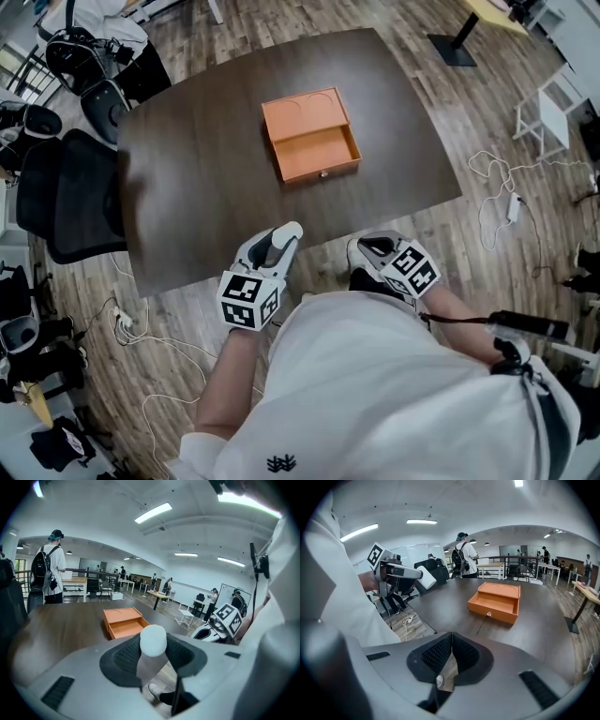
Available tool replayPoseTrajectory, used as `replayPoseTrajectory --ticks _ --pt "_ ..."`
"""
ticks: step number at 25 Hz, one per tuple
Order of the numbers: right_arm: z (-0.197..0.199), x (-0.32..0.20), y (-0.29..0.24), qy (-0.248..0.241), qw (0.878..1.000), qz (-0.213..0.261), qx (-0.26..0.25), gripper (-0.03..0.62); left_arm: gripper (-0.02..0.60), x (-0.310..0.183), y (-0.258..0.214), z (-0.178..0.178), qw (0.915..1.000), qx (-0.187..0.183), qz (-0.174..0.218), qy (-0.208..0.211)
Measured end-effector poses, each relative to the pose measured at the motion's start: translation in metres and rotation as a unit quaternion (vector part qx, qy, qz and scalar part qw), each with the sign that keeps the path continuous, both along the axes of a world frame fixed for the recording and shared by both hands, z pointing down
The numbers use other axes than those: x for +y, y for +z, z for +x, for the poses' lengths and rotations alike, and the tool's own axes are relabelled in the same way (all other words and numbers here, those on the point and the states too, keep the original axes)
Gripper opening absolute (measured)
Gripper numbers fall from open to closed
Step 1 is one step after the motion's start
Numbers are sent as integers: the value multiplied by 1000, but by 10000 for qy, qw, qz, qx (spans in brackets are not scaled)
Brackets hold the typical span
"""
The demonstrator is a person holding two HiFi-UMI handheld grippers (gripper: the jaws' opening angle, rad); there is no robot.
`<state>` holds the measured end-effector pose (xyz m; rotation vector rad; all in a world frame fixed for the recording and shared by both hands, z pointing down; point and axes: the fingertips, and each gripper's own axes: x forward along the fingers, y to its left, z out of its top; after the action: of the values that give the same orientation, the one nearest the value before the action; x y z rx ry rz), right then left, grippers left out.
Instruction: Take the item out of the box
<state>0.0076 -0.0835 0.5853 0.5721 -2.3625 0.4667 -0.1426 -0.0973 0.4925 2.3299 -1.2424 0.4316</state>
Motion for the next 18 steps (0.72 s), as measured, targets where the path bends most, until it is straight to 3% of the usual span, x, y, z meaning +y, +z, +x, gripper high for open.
replayPoseTrajectory --ticks 18 --pt "-19 58 2 49 9999 100 -2 3 166 73 3 6 9987 212 112 446"
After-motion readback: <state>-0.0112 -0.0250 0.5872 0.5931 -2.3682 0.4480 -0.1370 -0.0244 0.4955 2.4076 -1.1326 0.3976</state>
